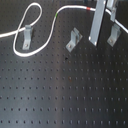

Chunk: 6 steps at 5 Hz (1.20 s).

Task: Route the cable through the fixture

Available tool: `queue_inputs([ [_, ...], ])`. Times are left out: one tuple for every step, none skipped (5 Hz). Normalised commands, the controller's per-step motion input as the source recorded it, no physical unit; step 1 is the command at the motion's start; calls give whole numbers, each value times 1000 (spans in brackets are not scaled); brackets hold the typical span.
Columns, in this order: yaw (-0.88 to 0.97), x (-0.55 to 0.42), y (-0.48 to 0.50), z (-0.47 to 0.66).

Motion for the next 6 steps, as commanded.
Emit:
queue_inputs([
  [0,-4,-19,0],
  [3,-308,133,-2],
  [11,-151,123,-327],
  [0,0,1,39],
  [-163,-217,129,748],
  [0,0,0,11],
])
